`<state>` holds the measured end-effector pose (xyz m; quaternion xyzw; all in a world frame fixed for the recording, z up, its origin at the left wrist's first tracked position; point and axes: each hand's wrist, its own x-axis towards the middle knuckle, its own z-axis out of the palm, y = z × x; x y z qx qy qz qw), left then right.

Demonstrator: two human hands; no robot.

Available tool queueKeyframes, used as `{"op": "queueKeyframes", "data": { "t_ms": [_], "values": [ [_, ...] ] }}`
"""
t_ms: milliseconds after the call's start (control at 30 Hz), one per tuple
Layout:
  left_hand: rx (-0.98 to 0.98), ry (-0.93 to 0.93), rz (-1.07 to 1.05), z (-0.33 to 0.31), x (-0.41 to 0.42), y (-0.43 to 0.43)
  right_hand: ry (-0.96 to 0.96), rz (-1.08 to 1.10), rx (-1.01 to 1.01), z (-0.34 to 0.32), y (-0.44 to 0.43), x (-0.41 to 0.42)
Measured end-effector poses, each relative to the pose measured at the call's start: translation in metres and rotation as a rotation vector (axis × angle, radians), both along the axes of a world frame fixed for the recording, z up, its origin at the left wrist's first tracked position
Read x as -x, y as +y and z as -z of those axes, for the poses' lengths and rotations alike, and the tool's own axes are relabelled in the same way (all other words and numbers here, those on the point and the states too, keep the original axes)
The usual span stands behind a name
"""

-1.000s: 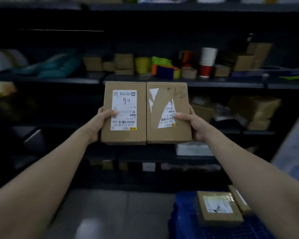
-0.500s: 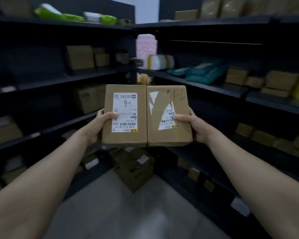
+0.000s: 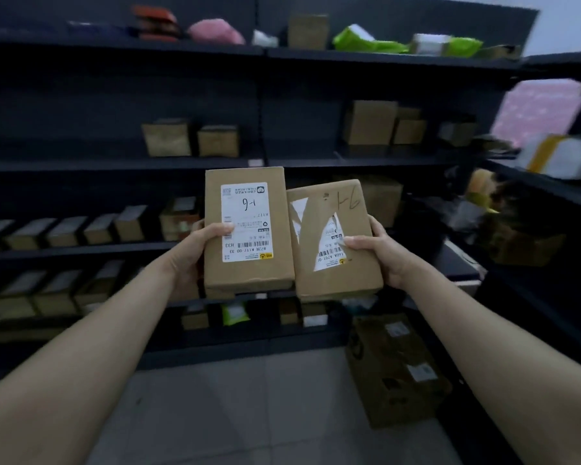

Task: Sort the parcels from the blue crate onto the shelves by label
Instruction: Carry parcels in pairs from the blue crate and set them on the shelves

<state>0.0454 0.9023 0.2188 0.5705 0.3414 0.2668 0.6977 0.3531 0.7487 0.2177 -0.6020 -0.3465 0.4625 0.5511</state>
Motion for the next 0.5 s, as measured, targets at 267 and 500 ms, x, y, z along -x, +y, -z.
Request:
{"op": "queueKeyframes", "data": {
  "t_ms": [267,500],
  "values": [
    [-0.055,0.042,-0.414,-0.009,0.058,0.029,0.004,-0.258,-0.029,-0.024,0.121,0.022],
    [-0.076,0.010,-0.679,-0.024,0.113,0.042,0.009,-0.425,-0.092,-0.043,0.204,0.077]
  ]
}}
